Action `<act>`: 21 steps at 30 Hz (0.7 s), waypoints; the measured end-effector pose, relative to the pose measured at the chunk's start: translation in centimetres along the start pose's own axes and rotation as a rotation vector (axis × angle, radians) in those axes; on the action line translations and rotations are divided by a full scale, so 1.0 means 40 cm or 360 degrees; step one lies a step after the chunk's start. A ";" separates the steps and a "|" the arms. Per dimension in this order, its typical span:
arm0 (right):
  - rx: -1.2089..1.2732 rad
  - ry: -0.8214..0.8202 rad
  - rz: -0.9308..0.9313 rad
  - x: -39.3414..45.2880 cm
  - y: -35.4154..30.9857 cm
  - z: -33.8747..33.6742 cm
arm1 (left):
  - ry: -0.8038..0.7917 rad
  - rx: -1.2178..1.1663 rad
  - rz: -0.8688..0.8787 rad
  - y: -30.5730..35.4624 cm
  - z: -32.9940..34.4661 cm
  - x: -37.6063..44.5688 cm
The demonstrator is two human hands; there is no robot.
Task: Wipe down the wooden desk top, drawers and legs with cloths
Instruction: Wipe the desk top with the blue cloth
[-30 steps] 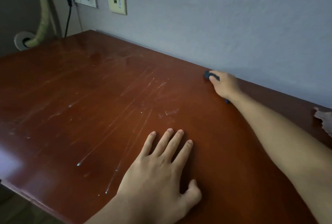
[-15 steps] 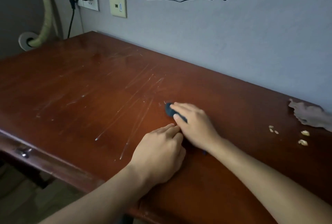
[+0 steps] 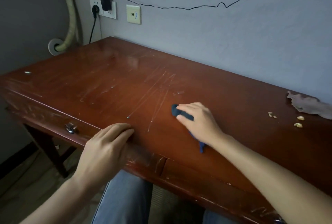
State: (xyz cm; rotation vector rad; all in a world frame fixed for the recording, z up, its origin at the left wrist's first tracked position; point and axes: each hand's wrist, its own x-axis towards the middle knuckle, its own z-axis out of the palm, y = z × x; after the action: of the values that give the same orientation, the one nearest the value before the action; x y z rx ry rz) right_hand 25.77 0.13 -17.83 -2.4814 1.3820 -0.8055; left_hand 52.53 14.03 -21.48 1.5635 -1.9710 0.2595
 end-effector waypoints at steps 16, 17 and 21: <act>-0.0336 0.0326 0.0088 -0.070 -0.265 0.139 | 0.0187 -0.0186 -0.0030 -0.015 0.023 -0.015; -0.0294 0.0282 -0.0009 -0.080 -0.295 0.154 | 0.0183 -0.0199 -0.0023 -0.018 0.018 -0.012; -0.0194 0.0201 -0.0129 -0.070 -0.283 0.152 | 0.0174 -0.0272 -0.0022 -0.030 0.004 0.000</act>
State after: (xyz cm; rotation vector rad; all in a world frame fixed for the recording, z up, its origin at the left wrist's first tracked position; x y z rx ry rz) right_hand 36.13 8.08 -19.29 -2.6354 1.4192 -0.9363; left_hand 53.61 13.61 -21.84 1.4239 -1.8465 0.1628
